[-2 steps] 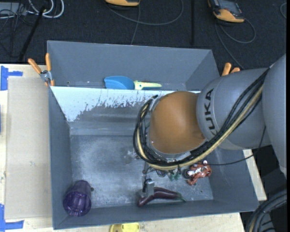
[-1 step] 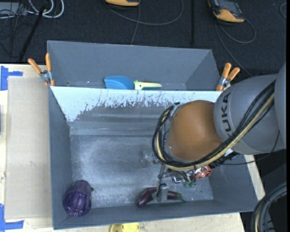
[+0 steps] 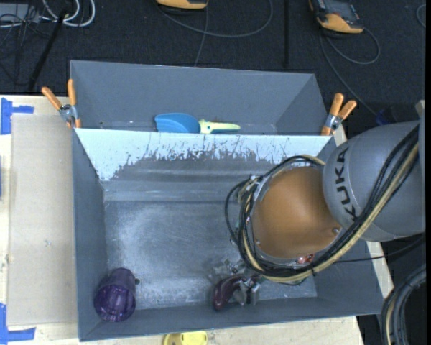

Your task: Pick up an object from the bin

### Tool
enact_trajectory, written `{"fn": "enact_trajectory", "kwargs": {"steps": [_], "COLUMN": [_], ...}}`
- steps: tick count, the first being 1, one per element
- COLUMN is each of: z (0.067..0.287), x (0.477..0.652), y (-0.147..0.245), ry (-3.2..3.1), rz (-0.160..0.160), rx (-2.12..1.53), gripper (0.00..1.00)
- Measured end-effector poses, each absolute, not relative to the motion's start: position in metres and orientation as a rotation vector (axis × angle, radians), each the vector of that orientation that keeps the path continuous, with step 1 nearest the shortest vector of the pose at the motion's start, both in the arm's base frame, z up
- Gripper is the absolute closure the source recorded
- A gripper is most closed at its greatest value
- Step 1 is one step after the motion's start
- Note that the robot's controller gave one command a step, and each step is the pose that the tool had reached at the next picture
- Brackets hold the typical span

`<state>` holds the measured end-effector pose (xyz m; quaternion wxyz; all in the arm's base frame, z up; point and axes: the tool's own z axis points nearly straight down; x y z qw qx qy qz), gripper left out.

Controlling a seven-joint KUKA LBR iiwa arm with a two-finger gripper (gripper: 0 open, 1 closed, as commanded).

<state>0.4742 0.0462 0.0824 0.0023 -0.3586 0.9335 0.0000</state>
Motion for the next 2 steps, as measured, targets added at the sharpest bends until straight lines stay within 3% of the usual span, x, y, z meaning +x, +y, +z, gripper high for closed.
{"fn": "enact_trajectory", "kwargs": {"steps": [1, 2], "z": [0.082, 0.268], "x": [0.474, 0.498], "y": [0.046, 0.064], "ry": [2.929, 2.906], "rz": [0.000, -0.002], "rx": [-1.123, -1.170], "gripper": [1.00, 1.00]}}
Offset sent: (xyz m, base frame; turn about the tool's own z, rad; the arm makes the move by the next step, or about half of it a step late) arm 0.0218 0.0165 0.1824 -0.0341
